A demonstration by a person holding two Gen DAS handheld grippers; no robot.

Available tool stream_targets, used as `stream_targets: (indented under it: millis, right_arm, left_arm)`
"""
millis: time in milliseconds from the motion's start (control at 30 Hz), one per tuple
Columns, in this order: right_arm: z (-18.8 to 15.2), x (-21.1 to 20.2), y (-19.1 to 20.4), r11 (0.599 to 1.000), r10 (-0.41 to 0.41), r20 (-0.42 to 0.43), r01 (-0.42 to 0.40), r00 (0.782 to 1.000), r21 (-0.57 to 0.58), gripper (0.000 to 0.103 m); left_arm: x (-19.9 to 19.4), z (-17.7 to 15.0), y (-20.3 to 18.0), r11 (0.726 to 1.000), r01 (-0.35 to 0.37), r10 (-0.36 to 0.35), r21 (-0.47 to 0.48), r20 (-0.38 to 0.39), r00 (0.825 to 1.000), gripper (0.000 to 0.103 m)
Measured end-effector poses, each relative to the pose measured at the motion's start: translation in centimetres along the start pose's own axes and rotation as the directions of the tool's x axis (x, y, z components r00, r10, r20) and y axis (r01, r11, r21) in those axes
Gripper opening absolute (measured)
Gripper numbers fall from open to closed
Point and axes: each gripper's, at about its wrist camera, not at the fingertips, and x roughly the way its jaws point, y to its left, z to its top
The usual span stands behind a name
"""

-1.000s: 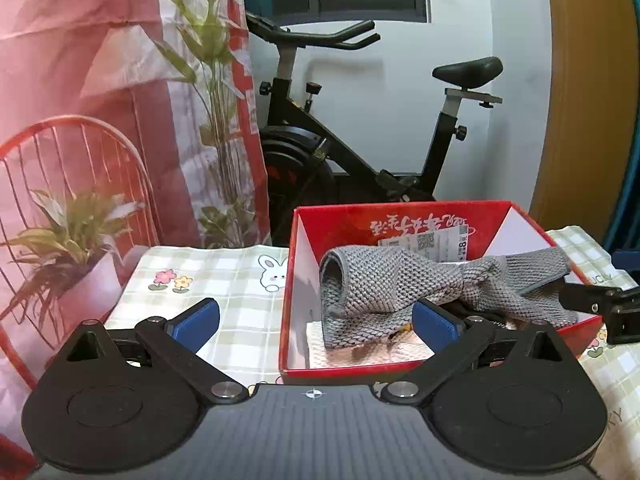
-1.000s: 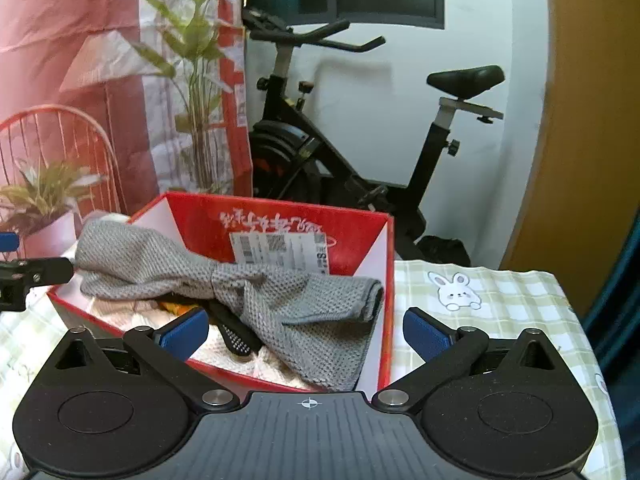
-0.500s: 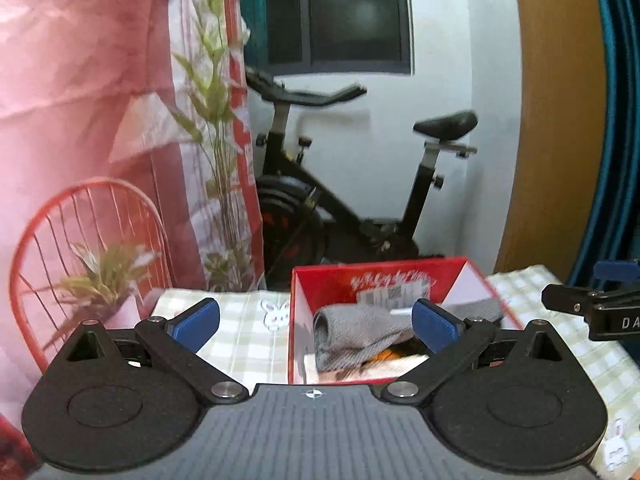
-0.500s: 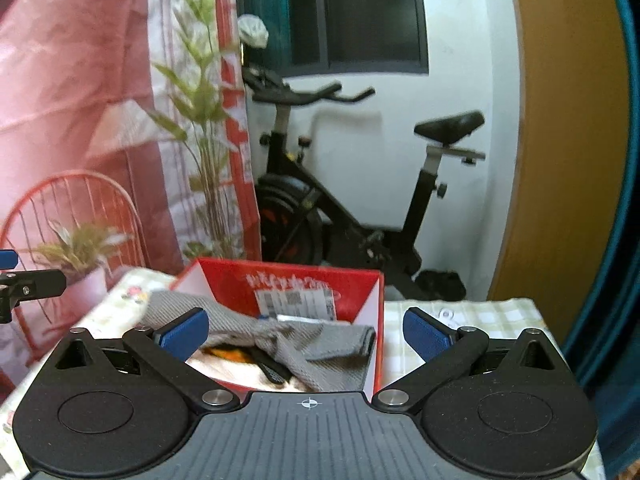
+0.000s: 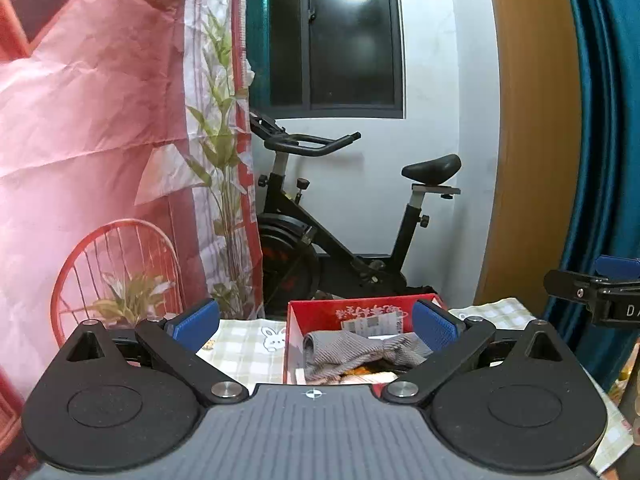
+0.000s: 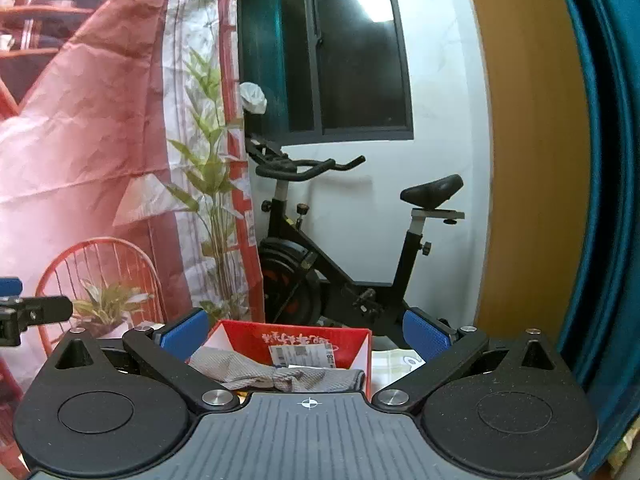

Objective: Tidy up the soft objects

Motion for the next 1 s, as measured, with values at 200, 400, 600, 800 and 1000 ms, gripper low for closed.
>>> stream_targets:
  millis: [200, 400, 600, 800, 1000]
  right_arm:
    - [-0.2, -1.9, -0.5, 1.0, -0.005, 0.012, 0.005, 1.0, 0.013, 0.103]
    - [-0.4, -1.9, -0.6, 1.0, -0.015, 0.005, 0.015, 1.0, -0.006, 0.103]
    - [-0.7, -1.5, -0.6, 1.0, -0.015, -0.012, 0.015, 1.0, -0.002, 0.103]
    - [-0.9, -1.1, -0.1, 1.0, -0.013, -0.022, 0.012, 1.0, -0.013, 0.103]
    - [-0.9, -1.0, 0.1, 1.0, -0.012, -0.027, 0.012, 1.0, -0.021, 0.103]
  left_arm:
    - [-0.6, -0.3, -0.2, 1.0, -0.02, 0.02, -0.018, 0.008, 1.0, 0.103]
    - [-0.4, -0.3, -0.4, 0.999, -0.039, 0.039, 0.004, 0.008, 0.999, 0.103]
    - [0.0, -0.6, 0.1, 0.999, -0.053, 0.053, 0.004, -0.008, 0.999, 0.103]
    - [0.0, -0.7, 0.3, 0.998, -0.058, 0.058, 0.009, -0.012, 0.998, 0.103]
    - [0.0, -0.7, 0.2, 0.998, -0.06, 0.06, 0.007, -0.019, 0.998, 0.103]
